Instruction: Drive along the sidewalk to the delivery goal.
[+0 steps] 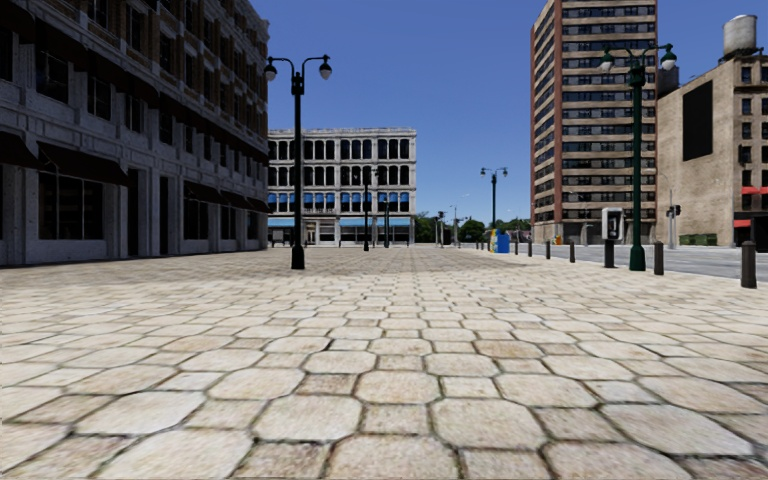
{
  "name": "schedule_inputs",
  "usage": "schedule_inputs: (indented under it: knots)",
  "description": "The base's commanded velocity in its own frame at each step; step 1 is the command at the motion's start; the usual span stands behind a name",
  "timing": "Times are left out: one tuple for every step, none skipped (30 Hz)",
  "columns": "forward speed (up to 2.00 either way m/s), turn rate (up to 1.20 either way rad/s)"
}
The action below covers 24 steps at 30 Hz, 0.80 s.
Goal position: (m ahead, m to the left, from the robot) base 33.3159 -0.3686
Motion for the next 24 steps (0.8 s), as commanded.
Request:
schedule_inputs:
  knots:
    - [2.00, 0.00]
    - [2.00, 0.00]
    - [2.00, 0.00]
    - [2.00, 0.00]
    - [2.00, 0.00]
    - [2.00, 0.00]
    - [2.00, 0.00]
    - [2.00, 0.00]
    - [2.00, 0.00]
    - [2.00, 0.00]
    - [2.00, 0.00]
    - [2.00, 0.00]
    - [2.00, 0.00]
    - [2.00, 0.00]
    - [2.00, 0.00]
    - [2.00, 0.00]
    - [2.00, 0.00]
    - [2.00, 0.00]
    - [2.00, 0.00]
    - [2.00, 0.00]
    - [2.00, 0.00]
    - [2.00, 0.00]
    - [2.00, 0.00]
    - [2.00, 0.00]
